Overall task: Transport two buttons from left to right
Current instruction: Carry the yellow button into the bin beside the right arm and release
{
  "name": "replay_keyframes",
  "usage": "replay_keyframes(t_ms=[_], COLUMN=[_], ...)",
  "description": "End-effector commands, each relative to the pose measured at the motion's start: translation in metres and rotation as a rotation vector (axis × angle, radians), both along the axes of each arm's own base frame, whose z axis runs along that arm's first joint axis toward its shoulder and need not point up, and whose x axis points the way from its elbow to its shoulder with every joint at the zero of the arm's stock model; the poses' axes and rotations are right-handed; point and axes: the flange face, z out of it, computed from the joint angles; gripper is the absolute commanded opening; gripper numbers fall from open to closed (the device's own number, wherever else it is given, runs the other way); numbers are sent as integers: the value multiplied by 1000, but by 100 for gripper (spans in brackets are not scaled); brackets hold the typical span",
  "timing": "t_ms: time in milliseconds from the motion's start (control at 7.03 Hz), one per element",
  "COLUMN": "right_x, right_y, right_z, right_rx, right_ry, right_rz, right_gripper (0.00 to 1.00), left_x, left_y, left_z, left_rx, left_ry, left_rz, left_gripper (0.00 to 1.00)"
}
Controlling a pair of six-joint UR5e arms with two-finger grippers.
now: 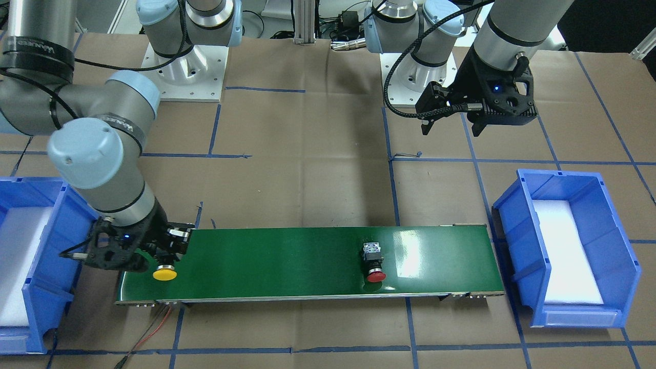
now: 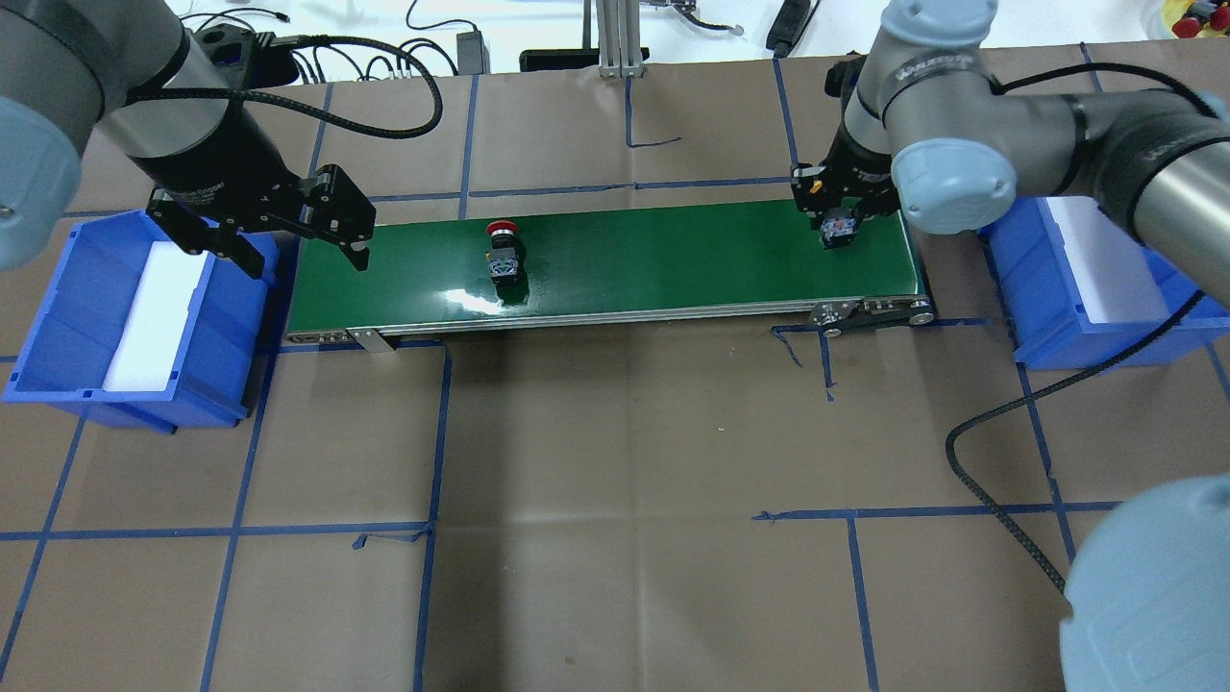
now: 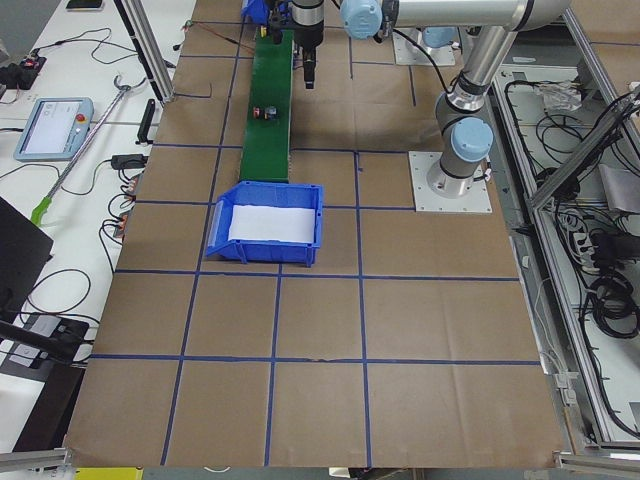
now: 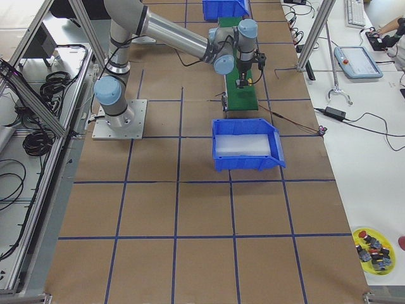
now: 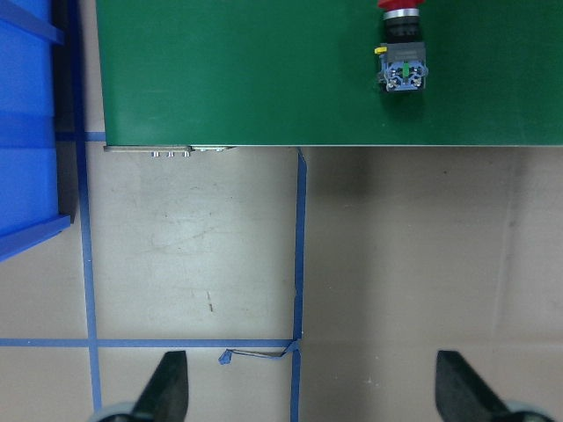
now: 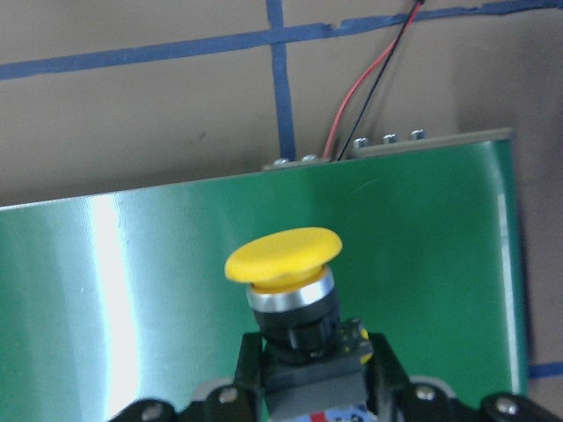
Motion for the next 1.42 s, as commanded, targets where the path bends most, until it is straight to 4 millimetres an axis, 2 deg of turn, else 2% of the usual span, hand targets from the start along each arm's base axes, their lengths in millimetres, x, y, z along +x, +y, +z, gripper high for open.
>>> replay_keyframes(t_ms=[0, 142, 285, 427, 569, 854, 996, 1281], right_x=[-96, -173, -243, -286, -297, -293, -289, -300], right_y=[-1, 0, 11, 19, 27, 51, 60, 70], right_z=[75, 82, 78, 66, 39, -23, -46, -71], right_rx=[-31, -11, -3, 12, 48, 18, -1, 30], right_ry=[29, 48, 59, 61, 41, 53, 65, 51], right_rz=[29, 59, 58, 67, 61, 22, 17, -3], right_gripper=[5, 5, 5, 4, 3, 2, 2, 3], left_x=[-9, -8, -9, -9, -8, -2, -2, -3], left_y=[0, 1, 3, 4, 4, 2, 3, 1], left_z=[-1, 0, 0, 1, 3, 0, 1, 1], left_rx=[2, -1, -7, -10, -14, -8, -9, -9], left_ry=[-1, -3, -3, -3, -3, -59, -57, -51], left_rz=[-15, -17, -18, -18, -18, -27, -25, -22], left_gripper=[100, 100, 100, 100, 100, 100, 100, 100])
